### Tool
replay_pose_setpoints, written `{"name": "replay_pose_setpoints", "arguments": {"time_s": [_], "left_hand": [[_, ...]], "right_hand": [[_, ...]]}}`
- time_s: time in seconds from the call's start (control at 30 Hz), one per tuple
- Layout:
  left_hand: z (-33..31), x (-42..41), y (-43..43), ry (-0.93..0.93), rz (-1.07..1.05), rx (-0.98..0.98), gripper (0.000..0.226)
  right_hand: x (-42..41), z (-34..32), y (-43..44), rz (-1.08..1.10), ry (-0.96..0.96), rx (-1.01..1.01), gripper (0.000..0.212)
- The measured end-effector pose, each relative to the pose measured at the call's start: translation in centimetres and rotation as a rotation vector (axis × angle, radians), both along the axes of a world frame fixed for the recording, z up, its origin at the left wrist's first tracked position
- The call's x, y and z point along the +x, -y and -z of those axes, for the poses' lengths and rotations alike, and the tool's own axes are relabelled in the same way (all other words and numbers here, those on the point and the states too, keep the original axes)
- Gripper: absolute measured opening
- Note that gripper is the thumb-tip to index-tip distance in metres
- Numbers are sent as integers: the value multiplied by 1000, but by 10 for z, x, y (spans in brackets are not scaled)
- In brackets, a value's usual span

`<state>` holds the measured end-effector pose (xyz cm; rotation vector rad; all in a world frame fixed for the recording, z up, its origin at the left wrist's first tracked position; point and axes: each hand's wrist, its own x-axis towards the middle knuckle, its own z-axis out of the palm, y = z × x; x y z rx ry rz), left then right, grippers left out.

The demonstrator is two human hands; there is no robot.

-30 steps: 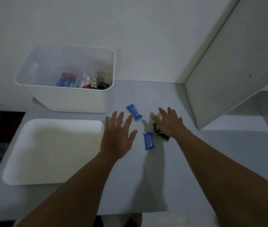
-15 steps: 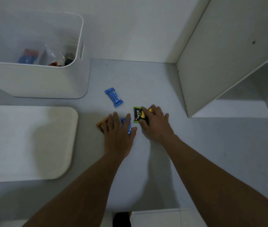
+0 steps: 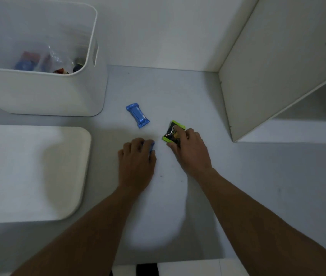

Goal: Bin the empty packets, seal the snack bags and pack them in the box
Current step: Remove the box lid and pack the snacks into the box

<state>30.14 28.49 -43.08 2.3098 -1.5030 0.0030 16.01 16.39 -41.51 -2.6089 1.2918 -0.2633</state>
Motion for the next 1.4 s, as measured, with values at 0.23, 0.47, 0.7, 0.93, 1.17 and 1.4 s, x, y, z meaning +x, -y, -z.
{"name": "replay_pose_setpoints", "arguments": {"time_s": [0.23, 0.47, 0.7, 0.93, 1.17, 1.4], "left_hand": [[-18, 24, 6, -191, 147, 71, 23], [-85, 60, 1, -157, 171, -15, 17], [-205, 133, 7, -123, 131, -202, 21], [-266, 235, 1, -99, -48, -306, 22], [-254, 291, 13, -174, -46, -313, 24], [-225, 286, 36, -207, 74, -228, 25]], "right_hand": [[0, -20, -8, 34, 29, 86, 35], [14, -86, 0, 29, -14, 94, 18], [104, -196, 6, -14, 182, 47, 14], [229, -251, -5, -61, 332, 58, 17], [306, -221, -8, -49, 270, 53, 29], [281, -201, 5, -27, 20, 94, 53]]}}
